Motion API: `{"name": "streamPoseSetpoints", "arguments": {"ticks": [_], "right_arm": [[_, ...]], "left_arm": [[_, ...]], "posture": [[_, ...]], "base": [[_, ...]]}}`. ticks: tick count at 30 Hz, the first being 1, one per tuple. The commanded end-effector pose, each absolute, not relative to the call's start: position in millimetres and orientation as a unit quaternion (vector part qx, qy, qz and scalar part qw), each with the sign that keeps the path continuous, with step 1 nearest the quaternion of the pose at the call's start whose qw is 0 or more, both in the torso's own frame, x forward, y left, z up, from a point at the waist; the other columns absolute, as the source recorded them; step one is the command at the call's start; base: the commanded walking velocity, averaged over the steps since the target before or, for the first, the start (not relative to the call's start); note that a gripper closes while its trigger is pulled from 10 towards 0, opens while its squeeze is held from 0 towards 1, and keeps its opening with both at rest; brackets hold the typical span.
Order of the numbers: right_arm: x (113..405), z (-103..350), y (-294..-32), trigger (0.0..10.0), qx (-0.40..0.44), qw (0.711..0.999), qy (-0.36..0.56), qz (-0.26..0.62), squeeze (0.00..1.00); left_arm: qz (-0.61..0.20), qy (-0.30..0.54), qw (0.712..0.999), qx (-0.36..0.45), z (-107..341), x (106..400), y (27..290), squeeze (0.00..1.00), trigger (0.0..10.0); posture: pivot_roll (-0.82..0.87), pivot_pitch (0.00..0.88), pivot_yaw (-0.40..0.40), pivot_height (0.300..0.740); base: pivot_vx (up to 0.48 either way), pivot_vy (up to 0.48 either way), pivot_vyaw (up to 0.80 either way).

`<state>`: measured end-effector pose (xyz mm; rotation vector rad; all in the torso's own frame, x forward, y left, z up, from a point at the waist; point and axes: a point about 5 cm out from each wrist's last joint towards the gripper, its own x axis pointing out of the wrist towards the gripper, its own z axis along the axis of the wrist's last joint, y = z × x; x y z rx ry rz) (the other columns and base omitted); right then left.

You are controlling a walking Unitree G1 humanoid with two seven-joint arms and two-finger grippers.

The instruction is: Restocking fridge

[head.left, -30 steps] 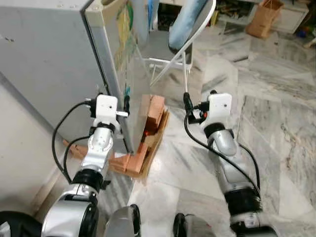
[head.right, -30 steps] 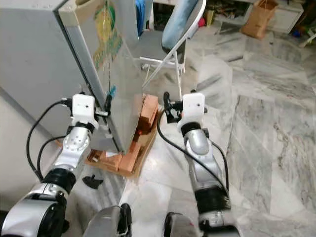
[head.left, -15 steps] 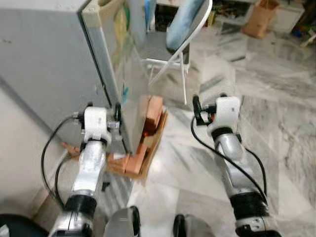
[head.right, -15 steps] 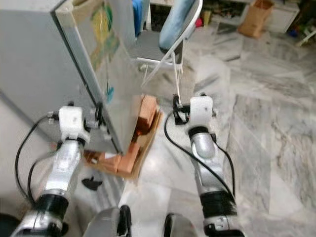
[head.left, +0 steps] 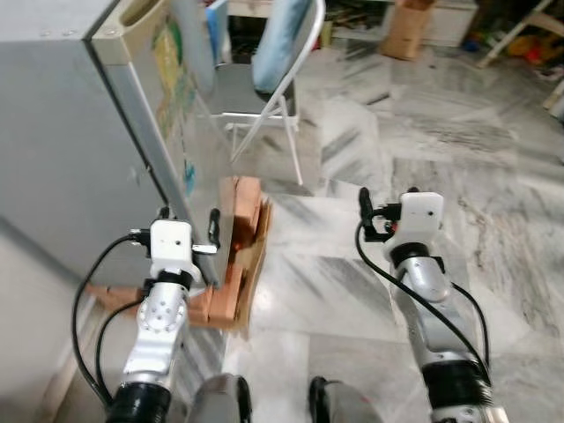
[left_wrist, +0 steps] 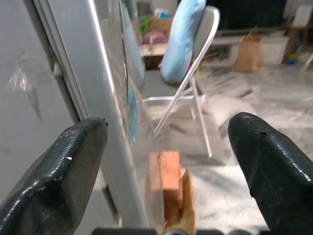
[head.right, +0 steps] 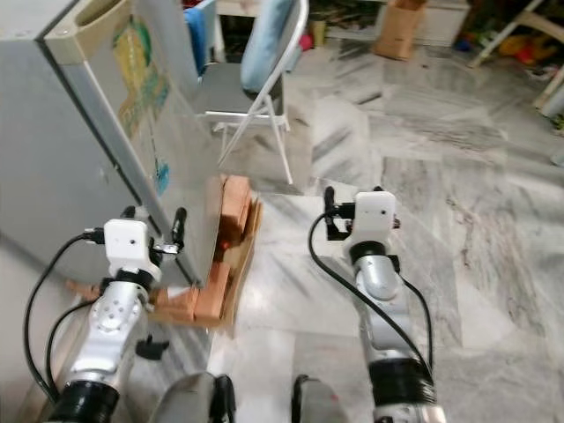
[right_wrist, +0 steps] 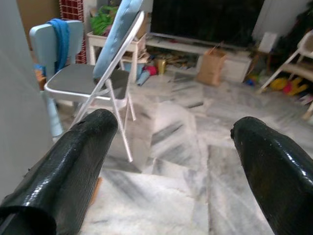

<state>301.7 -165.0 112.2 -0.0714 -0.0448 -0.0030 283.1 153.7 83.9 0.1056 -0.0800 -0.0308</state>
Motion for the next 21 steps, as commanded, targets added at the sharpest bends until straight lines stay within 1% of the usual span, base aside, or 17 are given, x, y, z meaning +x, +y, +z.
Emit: {"name": "streamPoseSetpoints", "arguments": {"ticks": [1,6,14,21], "right_arm": [[303.8,116.3,-157.9,10.0,-0.035,0.999,-0.032,0.012,0.00],[302.6,115.7,-158.9,10.0,-0.035,0.999,-0.030,0.011,0.00],[300.8,116.7,-157.7,10.0,-0.039,0.999,-0.032,0.013,0.00],[300.5,116.2,-155.2,10.0,-0.038,0.999,-0.031,0.013,0.00]], "left_arm": [[-0.009,-0.033,0.997,0.062,86.1,282.4,157.8,0.00,10.0],[-0.006,-0.031,0.998,0.063,89.0,283.4,158.6,0.00,10.0],[-0.012,-0.045,0.996,0.074,103.5,312.9,162.0,0.00,10.0],[-0.018,-0.042,0.997,0.068,107.2,323.1,157.0,0.00,10.0]], "posture": [[0.08,0.097,-0.013,0.740],[0.08,0.099,-0.016,0.740],[0.06,0.099,-0.012,0.740],[0.06,0.109,-0.012,0.740]], "base": [[0.000,0.000,0.00],[0.000,0.000,0.00],[0.000,0.000,0.00],[0.000,0.000,0.00]]}}
